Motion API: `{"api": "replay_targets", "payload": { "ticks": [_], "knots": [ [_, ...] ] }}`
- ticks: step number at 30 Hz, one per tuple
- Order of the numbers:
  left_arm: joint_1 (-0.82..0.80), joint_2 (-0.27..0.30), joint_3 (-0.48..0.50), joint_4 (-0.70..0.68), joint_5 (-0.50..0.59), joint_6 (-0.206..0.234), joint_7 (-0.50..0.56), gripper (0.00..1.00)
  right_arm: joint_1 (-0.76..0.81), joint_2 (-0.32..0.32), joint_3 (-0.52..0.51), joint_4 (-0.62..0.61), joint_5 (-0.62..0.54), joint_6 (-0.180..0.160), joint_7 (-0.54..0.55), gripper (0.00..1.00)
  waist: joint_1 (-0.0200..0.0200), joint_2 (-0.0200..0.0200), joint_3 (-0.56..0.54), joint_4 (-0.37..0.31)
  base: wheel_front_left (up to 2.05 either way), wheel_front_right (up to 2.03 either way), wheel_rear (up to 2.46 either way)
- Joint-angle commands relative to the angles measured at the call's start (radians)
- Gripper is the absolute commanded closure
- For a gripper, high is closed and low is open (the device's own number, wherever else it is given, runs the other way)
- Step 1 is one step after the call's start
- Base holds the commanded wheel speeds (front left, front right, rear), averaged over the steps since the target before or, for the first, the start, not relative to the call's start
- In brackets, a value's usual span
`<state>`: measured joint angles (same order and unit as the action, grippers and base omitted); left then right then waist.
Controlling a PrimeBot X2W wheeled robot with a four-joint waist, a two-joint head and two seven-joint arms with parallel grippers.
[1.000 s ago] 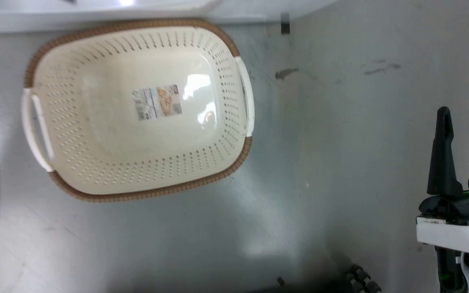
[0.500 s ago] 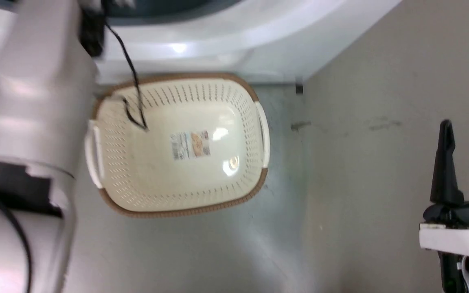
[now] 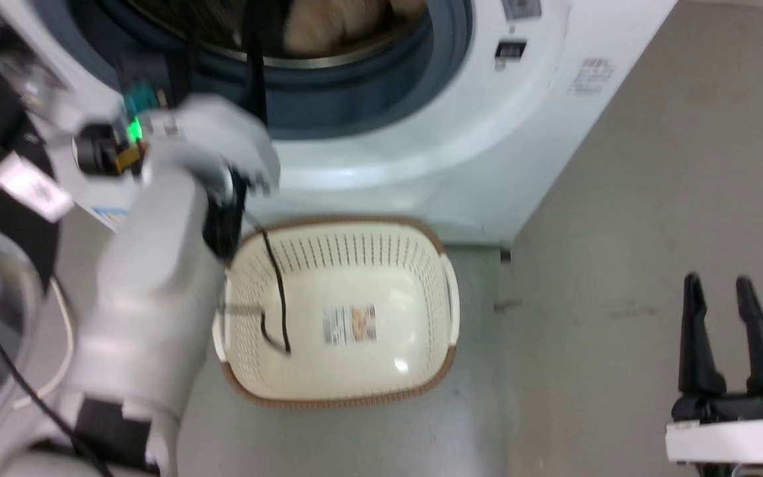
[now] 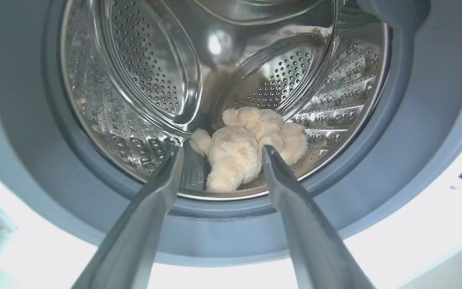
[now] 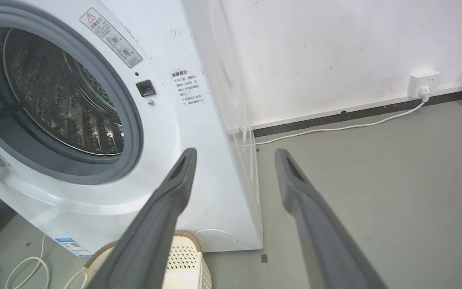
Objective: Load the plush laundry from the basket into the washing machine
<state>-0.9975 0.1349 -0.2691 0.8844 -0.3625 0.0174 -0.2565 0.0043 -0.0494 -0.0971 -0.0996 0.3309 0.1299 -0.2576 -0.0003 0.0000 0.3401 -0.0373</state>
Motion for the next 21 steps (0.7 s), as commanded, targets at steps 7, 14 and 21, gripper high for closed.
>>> {"api": "replay_targets", "payload": {
  "ticks": [7,14,21],
  "knots": [
    [0.197,0.000,0.034,-0.106,-0.019,0.002,-0.005,0.00,0.067,-0.001,0.001,0.039,-0.014,0.001,-0.004,0.00,0.0003,0.0000,-0.189,0.027,0.00,0.00,0.00],
    [0.350,0.018,0.038,-0.230,-0.001,0.026,-0.005,0.00,0.122,-0.001,0.010,0.062,-0.044,0.001,-0.004,0.00,0.0003,0.0000,-0.276,0.039,0.00,0.00,0.00],
    [0.512,0.040,0.039,-0.360,0.002,0.049,-0.004,0.00,0.161,-0.001,0.020,0.089,-0.085,0.001,-0.002,0.00,0.0003,0.0000,-0.356,0.046,0.00,0.00,0.00]
  ]
}}
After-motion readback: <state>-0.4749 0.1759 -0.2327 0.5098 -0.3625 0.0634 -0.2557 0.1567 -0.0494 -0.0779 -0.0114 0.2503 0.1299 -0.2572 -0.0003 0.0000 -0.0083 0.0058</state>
